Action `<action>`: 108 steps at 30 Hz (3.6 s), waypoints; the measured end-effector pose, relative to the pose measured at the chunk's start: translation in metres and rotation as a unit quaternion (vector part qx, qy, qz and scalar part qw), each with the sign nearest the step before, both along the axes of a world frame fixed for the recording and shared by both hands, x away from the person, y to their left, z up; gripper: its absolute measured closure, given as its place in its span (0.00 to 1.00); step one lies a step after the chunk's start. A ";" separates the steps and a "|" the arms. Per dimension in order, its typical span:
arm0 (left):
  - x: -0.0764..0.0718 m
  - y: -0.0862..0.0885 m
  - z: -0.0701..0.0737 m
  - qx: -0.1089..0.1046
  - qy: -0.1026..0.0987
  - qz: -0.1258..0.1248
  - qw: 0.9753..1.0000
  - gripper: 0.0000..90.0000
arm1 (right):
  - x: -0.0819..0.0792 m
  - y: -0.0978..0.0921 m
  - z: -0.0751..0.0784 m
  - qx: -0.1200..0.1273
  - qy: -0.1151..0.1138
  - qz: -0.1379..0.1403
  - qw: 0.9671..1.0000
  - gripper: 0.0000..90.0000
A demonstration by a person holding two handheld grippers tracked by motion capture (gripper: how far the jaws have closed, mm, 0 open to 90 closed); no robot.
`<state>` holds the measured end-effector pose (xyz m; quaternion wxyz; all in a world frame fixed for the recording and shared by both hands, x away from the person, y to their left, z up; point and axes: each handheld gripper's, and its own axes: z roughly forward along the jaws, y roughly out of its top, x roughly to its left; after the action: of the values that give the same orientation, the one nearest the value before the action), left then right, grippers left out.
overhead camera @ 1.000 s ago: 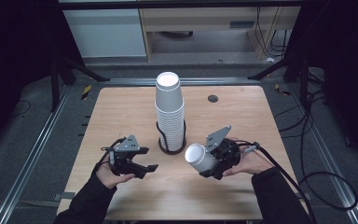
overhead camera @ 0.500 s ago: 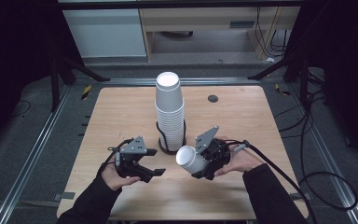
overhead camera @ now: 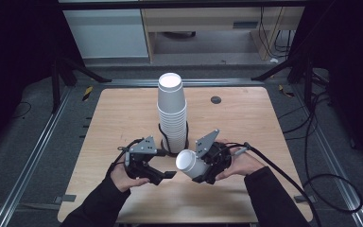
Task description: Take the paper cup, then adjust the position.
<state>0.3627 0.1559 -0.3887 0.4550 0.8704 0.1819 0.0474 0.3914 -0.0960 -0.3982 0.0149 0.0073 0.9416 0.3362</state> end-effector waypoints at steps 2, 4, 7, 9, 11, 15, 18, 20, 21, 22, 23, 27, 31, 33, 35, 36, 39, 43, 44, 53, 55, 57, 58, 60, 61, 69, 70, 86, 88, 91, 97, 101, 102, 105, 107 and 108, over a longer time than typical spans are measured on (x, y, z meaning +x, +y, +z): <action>0.000 -0.002 0.000 -0.003 0.002 -0.002 1.000 0.20 | -0.001 0.000 0.000 -0.001 0.000 0.002 1.000 0.18; 0.000 -0.003 0.000 -0.004 0.001 -0.005 1.000 0.20 | -0.001 0.000 0.000 0.001 0.001 0.003 1.000 0.18; 0.001 -0.003 0.001 -0.004 0.000 -0.005 1.000 0.20 | -0.001 0.000 0.001 0.002 0.001 0.002 1.000 0.18; 0.001 -0.004 0.002 -0.005 -0.001 -0.008 1.000 0.20 | -0.001 0.001 0.000 0.002 0.000 0.001 1.000 0.18; 0.000 -0.005 0.003 -0.005 -0.001 -0.010 1.000 0.20 | -0.001 0.001 0.000 0.001 -0.001 0.002 1.000 0.18; 0.000 -0.011 0.006 -0.004 -0.003 -0.024 1.000 0.19 | -0.002 0.002 -0.002 0.003 -0.001 0.007 1.000 0.18; 0.000 -0.015 0.006 -0.003 -0.002 -0.029 1.000 0.18 | -0.002 0.002 -0.002 0.004 -0.001 0.008 1.000 0.18; 0.000 -0.018 0.007 -0.002 -0.001 -0.034 0.999 0.18 | -0.002 0.002 -0.002 0.005 0.001 0.010 1.000 0.18; 0.001 -0.022 0.007 -0.001 -0.001 -0.039 0.999 0.17 | -0.003 0.002 -0.002 0.003 0.002 0.012 1.000 0.18; 0.001 -0.022 0.007 -0.001 -0.001 -0.039 0.999 0.17 | -0.003 0.002 -0.002 0.003 0.002 0.012 1.000 0.18; 0.001 -0.023 0.007 0.002 -0.002 -0.042 0.999 0.17 | -0.003 0.002 -0.002 0.003 0.002 0.013 1.000 0.18; 0.002 -0.031 0.007 0.001 0.003 -0.048 0.999 0.16 | -0.004 0.003 -0.002 0.007 0.003 0.015 1.000 0.18; 0.003 -0.037 0.006 0.010 0.004 -0.056 0.998 0.16 | -0.005 0.004 -0.003 0.007 0.006 0.017 1.000 0.18; 0.005 -0.039 0.005 0.014 0.006 -0.061 0.998 0.16 | -0.005 0.005 -0.004 0.007 0.008 0.021 1.000 0.18; 0.005 -0.042 0.004 0.018 0.009 -0.063 0.998 0.16 | -0.006 0.006 -0.006 0.001 0.008 0.022 1.000 0.18; 0.005 -0.043 0.003 0.019 0.008 -0.064 0.998 0.16 | -0.006 0.007 -0.007 -0.001 0.009 0.024 1.000 0.18; 0.006 -0.047 0.001 0.026 0.012 -0.069 0.997 0.17 | -0.006 0.008 -0.008 0.000 0.010 0.027 1.000 0.18; 0.008 -0.052 -0.001 0.033 0.016 -0.076 0.996 0.18 | -0.006 0.007 -0.007 0.004 0.012 0.025 1.000 0.18; 0.008 -0.053 -0.002 0.036 0.018 -0.078 0.996 0.18 | -0.005 0.007 -0.007 0.006 0.011 0.025 1.000 0.18; 0.009 -0.057 -0.003 0.043 0.030 -0.084 0.995 0.24 | -0.005 0.008 -0.008 -0.003 0.013 0.028 1.000 0.19; 0.009 -0.057 -0.003 0.045 0.032 -0.082 0.995 0.24 | -0.005 0.009 -0.009 -0.004 0.012 0.029 0.999 0.19; 0.009 -0.057 -0.003 0.045 0.033 -0.082 0.995 0.24 | -0.005 0.009 -0.009 -0.004 0.014 0.030 0.999 0.19; 0.009 -0.056 -0.003 0.044 0.034 -0.082 0.995 0.25 | -0.005 0.009 -0.009 -0.004 0.014 0.030 0.999 0.19; 0.009 -0.056 -0.003 0.043 0.033 -0.083 0.995 0.25 | -0.005 0.009 -0.009 -0.003 0.016 0.030 0.999 0.19; 0.009 -0.056 -0.003 0.040 0.035 -0.083 0.995 0.25 | -0.005 0.009 -0.009 -0.003 0.017 0.030 0.999 0.19; 0.008 -0.056 -0.003 0.041 0.035 -0.080 0.995 0.26 | -0.005 0.009 -0.010 -0.001 0.020 0.030 0.999 0.19; 0.008 -0.056 -0.003 0.040 0.035 -0.078 0.996 0.26 | -0.005 0.009 -0.010 0.000 0.018 0.030 0.999 0.18; 0.009 -0.045 0.003 0.040 0.021 -0.069 0.997 0.26 | -0.004 0.000 0.001 0.027 0.020 0.003 0.999 0.11; 0.010 -0.041 0.003 0.040 0.022 -0.063 0.997 0.25 | -0.003 -0.005 0.005 0.039 0.018 -0.004 0.999 0.12; 0.011 -0.033 0.004 0.035 0.020 -0.050 0.998 0.25 | -0.002 -0.013 0.012 0.058 0.015 -0.016 0.998 0.12; 0.013 -0.017 0.006 0.023 0.019 -0.028 0.999 0.25 | 0.000 -0.023 0.016 0.082 0.007 -0.037 0.996 0.11; 0.014 -0.007 0.008 0.012 0.015 -0.015 1.000 0.25 | 0.001 -0.031 0.019 0.111 -0.002 -0.062 0.992 0.11; 0.014 -0.005 0.008 0.005 0.016 -0.011 1.000 0.25 | 0.001 -0.033 0.020 0.120 -0.001 -0.068 0.990 0.11; 0.015 0.000 0.012 -0.012 0.012 -0.002 1.000 0.25 | 0.001 -0.041 0.021 0.145 0.003 -0.086 0.986 0.10; 0.015 0.005 0.017 -0.031 0.009 0.004 0.999 0.25 | 0.000 -0.044 0.020 0.152 0.002 -0.091 0.984 0.10; 0.015 0.006 0.018 -0.037 0.008 0.003 0.999 0.25 | -0.001 -0.045 0.020 0.153 0.002 -0.094 0.984 0.10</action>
<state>0.3780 0.1617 -0.3704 0.4854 0.8526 0.1903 0.0351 0.3909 -0.1411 -0.3780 0.0428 0.0987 0.8744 0.4731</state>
